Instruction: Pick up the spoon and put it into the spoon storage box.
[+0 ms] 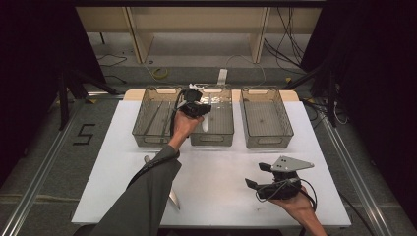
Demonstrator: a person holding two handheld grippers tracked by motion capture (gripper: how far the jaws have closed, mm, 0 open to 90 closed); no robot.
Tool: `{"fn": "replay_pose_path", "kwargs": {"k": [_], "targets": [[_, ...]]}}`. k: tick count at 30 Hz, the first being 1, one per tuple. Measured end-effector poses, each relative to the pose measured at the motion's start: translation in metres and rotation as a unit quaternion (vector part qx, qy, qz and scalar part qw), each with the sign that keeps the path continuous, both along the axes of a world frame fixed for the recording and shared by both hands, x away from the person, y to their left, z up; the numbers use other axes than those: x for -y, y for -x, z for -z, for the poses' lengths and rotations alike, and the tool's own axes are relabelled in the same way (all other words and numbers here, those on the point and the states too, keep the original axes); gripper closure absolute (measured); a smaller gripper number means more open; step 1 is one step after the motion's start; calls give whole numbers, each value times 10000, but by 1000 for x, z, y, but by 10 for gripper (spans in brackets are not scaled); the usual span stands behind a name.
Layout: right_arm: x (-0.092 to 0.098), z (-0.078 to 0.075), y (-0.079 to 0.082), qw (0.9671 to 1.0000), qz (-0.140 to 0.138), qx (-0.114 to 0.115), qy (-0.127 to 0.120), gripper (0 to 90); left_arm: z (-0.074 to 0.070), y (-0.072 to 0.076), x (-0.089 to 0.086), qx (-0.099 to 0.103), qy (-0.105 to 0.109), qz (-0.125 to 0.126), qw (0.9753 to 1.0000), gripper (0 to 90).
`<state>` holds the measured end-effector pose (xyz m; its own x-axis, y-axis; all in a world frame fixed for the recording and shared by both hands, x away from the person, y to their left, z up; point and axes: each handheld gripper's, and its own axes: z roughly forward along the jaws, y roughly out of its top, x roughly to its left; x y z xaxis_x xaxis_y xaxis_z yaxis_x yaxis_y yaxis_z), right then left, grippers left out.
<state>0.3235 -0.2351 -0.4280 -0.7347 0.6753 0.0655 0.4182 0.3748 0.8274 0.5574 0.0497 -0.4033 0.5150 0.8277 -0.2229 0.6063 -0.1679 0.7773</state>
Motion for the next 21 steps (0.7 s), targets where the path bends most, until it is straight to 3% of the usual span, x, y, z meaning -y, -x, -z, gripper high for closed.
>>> {"fn": "replay_pose_path", "kwargs": {"k": [9, 12, 18, 21], "targets": [[1, 0, 0, 10000, 32, -13, -6, 269, -11, 3, -9, 7, 21, 74, 10000, 467], [0, 0, 0, 10000, 39, -16, -9, 269, -19, 9, -14, 52, -72, 244, 9997, 421], [1, 0, 0, 10000, 65, -15, -6, 269, -29, 27, -27, 144, 97, 528, 9985, 373], [1, 0, 1, 10000, 89, 35, -28, 269, -31, 39, -36, 225, 12, 670, 9975, 353]]}}
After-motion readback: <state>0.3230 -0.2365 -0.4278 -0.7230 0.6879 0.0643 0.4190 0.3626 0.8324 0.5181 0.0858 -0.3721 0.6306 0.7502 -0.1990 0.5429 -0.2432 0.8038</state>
